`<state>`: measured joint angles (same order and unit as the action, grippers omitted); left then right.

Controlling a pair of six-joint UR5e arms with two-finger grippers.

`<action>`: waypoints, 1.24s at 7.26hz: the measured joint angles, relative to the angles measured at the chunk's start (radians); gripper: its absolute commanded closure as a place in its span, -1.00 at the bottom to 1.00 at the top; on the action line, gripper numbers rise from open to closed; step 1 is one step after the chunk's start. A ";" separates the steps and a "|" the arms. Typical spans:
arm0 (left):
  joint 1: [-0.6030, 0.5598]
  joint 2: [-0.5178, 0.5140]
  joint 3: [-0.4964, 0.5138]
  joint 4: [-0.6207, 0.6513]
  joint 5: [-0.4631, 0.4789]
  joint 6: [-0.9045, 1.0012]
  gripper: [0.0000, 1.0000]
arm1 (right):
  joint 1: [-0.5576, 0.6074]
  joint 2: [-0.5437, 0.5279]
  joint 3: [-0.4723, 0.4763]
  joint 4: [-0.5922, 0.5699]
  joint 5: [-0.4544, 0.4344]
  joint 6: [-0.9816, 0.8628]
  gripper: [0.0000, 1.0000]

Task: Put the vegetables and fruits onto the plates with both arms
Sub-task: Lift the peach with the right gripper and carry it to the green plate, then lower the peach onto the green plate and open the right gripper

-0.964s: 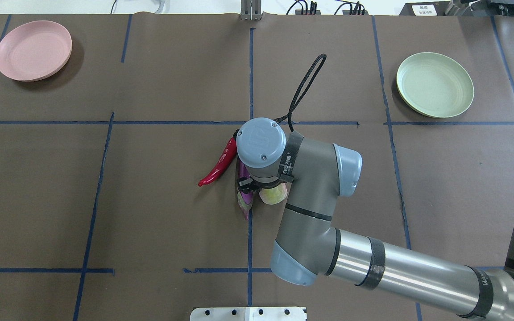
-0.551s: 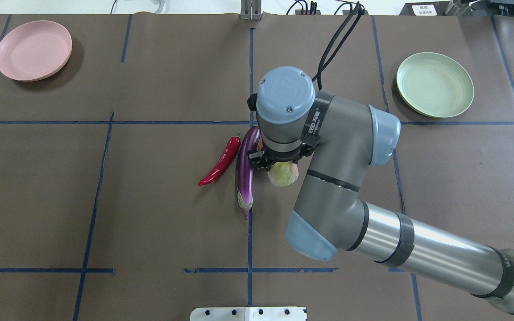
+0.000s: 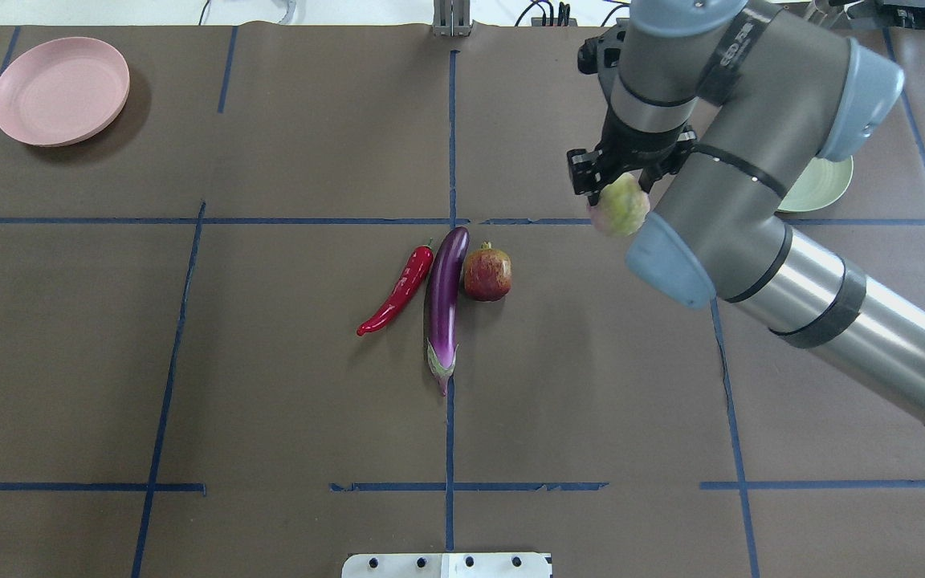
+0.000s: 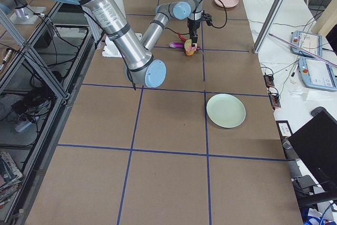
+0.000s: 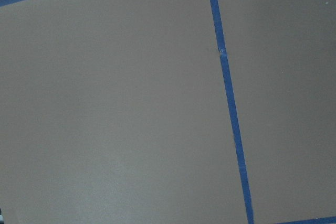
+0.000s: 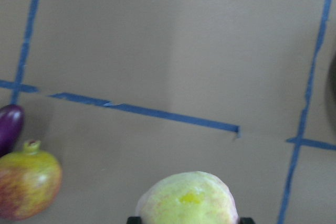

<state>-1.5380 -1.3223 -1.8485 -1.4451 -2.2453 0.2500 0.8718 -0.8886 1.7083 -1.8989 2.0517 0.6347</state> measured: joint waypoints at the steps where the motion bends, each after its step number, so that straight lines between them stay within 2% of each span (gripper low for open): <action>1: 0.001 0.000 0.000 0.000 0.000 0.000 -1.00 | 0.071 -0.019 -0.058 0.011 0.026 -0.119 0.92; 2: 0.002 0.000 0.000 0.000 0.000 0.000 -1.00 | 0.140 -0.041 -0.135 0.062 0.056 -0.234 0.92; 3: 0.002 0.000 0.000 0.000 0.000 0.000 -1.00 | 0.198 -0.066 -0.234 0.164 0.090 -0.325 0.92; 5: 0.002 0.000 -0.001 0.000 0.000 0.000 -1.00 | 0.266 -0.091 -0.474 0.419 0.121 -0.426 0.74; 6: 0.003 0.000 -0.001 0.000 0.000 0.000 -1.00 | 0.278 -0.099 -0.541 0.498 0.123 -0.440 0.66; 8: 0.003 0.000 -0.001 0.000 0.000 0.000 -1.00 | 0.286 -0.121 -0.571 0.541 0.125 -0.443 0.64; 9: 0.004 0.000 -0.001 0.001 -0.001 0.000 -1.00 | 0.287 -0.150 -0.559 0.545 0.125 -0.442 0.55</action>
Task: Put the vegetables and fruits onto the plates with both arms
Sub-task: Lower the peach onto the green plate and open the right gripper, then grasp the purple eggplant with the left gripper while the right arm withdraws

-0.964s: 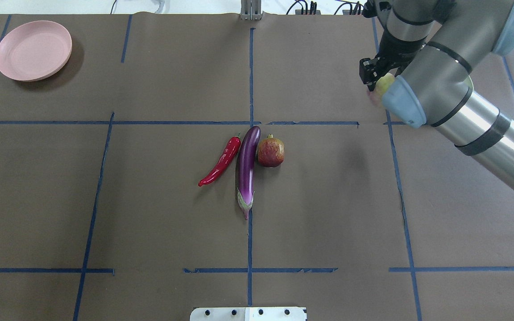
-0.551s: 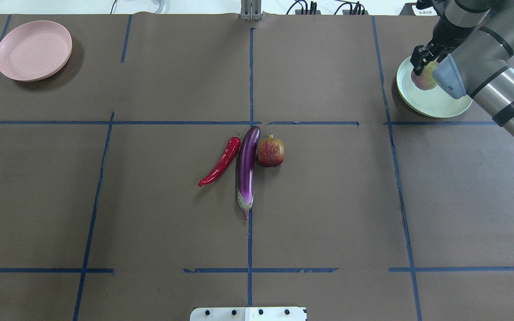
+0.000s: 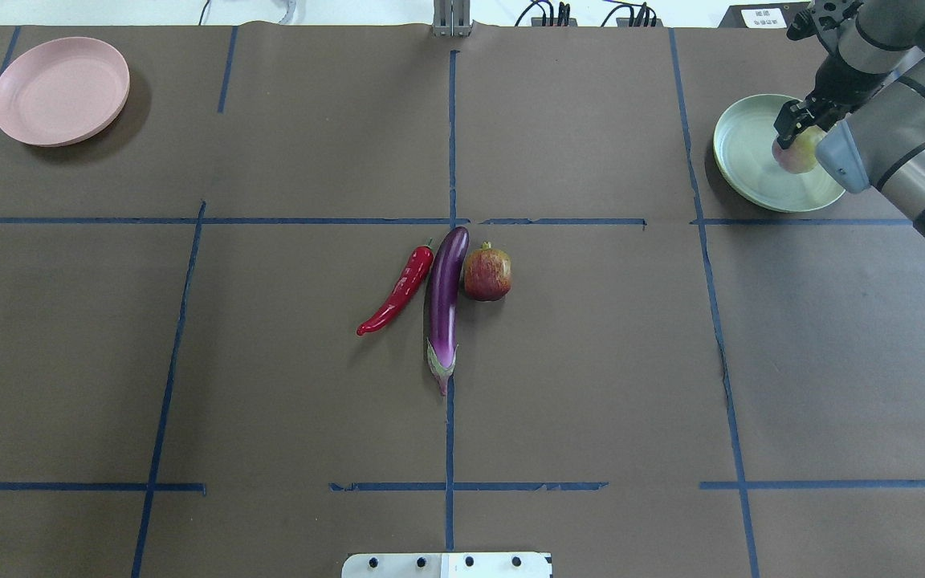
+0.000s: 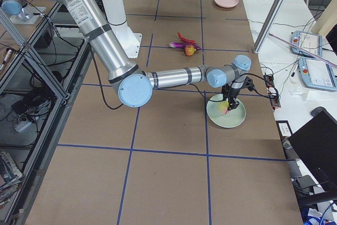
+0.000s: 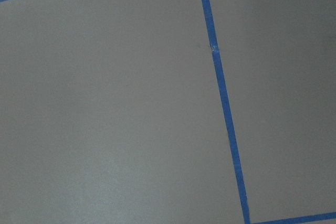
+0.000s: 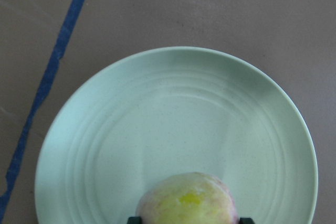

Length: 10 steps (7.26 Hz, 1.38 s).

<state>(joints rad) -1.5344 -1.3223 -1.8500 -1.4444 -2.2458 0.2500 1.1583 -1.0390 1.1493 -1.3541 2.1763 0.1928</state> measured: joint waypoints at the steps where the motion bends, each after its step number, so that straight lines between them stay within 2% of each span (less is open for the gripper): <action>1: 0.004 0.000 0.000 0.000 0.000 0.000 -1.00 | 0.000 -0.028 0.014 0.002 -0.003 0.000 0.07; 2: 0.011 0.000 0.000 -0.001 0.000 0.000 -1.00 | 0.001 -0.045 0.021 0.002 -0.005 0.000 -0.96; 5: 0.021 0.000 -0.006 -0.001 0.000 0.000 -1.00 | 0.008 -0.049 0.042 -0.008 -0.004 0.001 -1.00; 6: 0.025 0.000 -0.016 -0.001 -0.002 0.001 -1.00 | 0.024 -0.045 0.066 -0.042 0.001 0.001 -1.00; 8: 0.061 -0.042 -0.034 -0.008 -0.009 -0.006 -1.00 | 0.081 -0.051 0.194 -0.219 0.018 -0.006 -1.00; 9: 0.073 -0.107 -0.036 -0.026 -0.009 -0.009 -1.00 | 0.119 -0.090 0.292 -0.314 0.022 -0.020 -1.00; 10: 0.078 -0.176 -0.038 -0.049 -0.010 -0.010 -1.00 | 0.154 -0.158 0.383 -0.359 0.024 -0.048 -1.00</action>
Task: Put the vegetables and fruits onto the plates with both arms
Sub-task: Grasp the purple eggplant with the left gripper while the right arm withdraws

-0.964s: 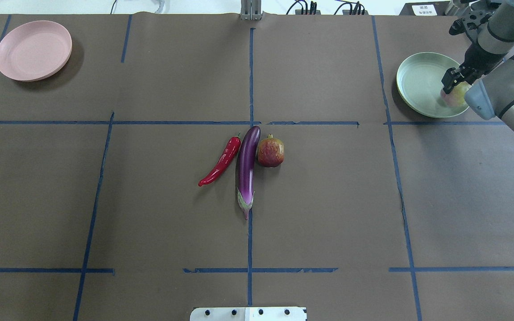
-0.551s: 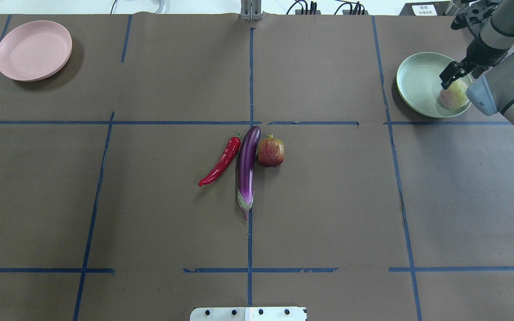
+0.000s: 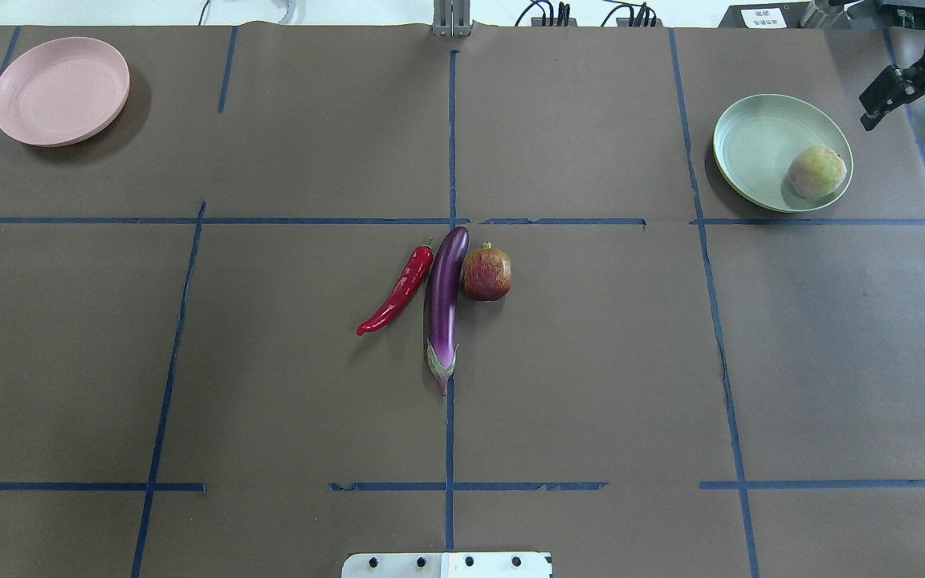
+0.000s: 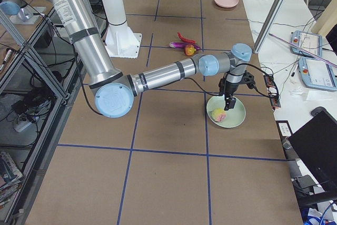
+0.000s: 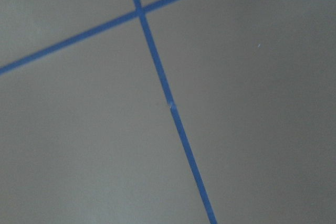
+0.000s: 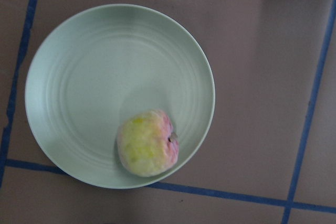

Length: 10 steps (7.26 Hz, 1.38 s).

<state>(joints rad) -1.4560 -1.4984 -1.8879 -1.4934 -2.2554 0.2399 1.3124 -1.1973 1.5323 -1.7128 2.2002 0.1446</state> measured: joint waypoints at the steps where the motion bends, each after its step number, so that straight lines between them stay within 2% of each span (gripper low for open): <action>1: 0.015 -0.056 -0.002 -0.013 -0.012 -0.008 -1.00 | 0.031 -0.081 0.076 -0.015 0.002 -0.039 -1.00; 2: 0.051 -0.104 -0.003 -0.017 -0.053 -0.082 -1.00 | 0.059 -0.173 0.140 -0.018 0.000 -0.096 -1.00; 4: 0.163 -0.213 -0.017 -0.029 -0.132 -0.421 -1.00 | 0.132 -0.333 0.208 -0.018 0.012 -0.216 -1.00; 5: 0.258 -0.280 -0.028 -0.034 -0.136 -0.588 -1.00 | 0.159 -0.393 0.232 -0.016 0.033 -0.240 -1.00; 6: 0.393 -0.365 -0.044 -0.039 -0.097 -0.764 -1.00 | 0.171 -0.436 0.257 -0.012 0.049 -0.246 -1.00; 8: 0.689 -0.514 -0.049 -0.041 0.063 -1.110 -1.00 | 0.176 -0.462 0.276 -0.006 0.063 -0.245 -1.00; 10: 0.884 -0.661 0.047 -0.044 0.230 -1.360 -1.00 | 0.177 -0.464 0.282 -0.004 0.066 -0.244 -1.00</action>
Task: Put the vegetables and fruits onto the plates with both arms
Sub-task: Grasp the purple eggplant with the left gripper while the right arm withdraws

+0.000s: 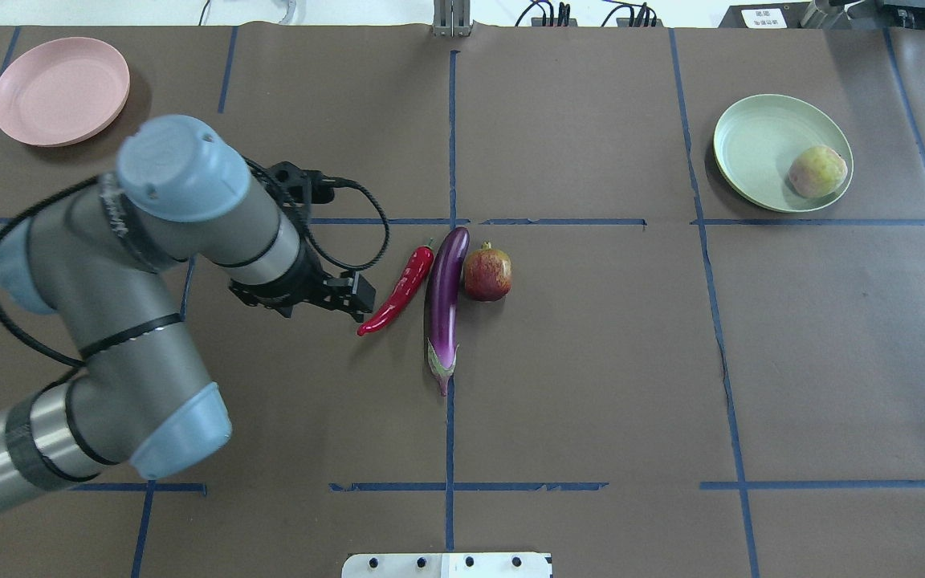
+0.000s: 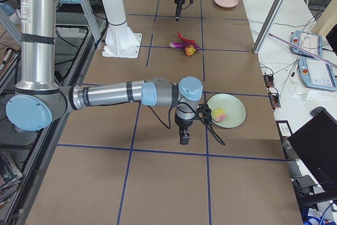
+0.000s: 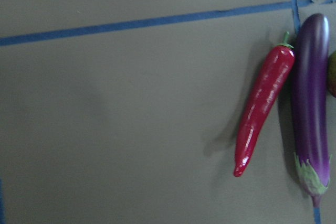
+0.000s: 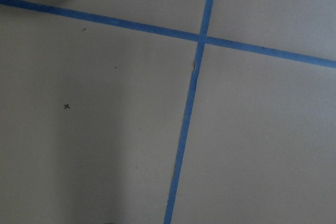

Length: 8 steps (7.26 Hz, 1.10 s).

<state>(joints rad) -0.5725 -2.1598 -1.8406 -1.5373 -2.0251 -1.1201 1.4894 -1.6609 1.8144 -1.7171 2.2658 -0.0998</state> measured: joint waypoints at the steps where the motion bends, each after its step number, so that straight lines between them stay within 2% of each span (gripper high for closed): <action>1: 0.045 -0.075 0.086 -0.004 0.044 -0.066 -1.00 | 0.000 0.000 0.001 0.000 0.001 0.000 -1.00; 2: 0.079 -0.139 0.173 -0.024 0.091 -0.112 -1.00 | 0.000 0.000 0.001 0.000 0.001 0.000 -1.00; 4: 0.115 -0.199 0.311 -0.113 0.149 -0.160 -1.00 | 0.000 0.000 0.002 0.000 0.001 0.001 -1.00; 5: 0.124 -0.205 0.348 -0.141 0.169 -0.167 -0.53 | 0.000 0.000 0.005 0.000 0.001 0.002 -1.00; 6: 0.133 -0.210 0.367 -0.155 0.195 -0.170 0.46 | 0.000 0.001 0.008 0.000 0.001 0.004 -1.00; 7: 0.138 -0.216 0.374 -0.160 0.211 -0.172 0.83 | 0.000 0.001 0.010 -0.001 0.001 0.004 -1.00; 8: 0.140 -0.222 0.376 -0.161 0.218 -0.172 0.93 | 0.000 0.002 0.010 0.000 0.001 0.005 -1.00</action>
<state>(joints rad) -0.4324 -2.3819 -1.4645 -1.6986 -1.8074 -1.2923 1.4895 -1.6589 1.8239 -1.7173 2.2672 -0.0953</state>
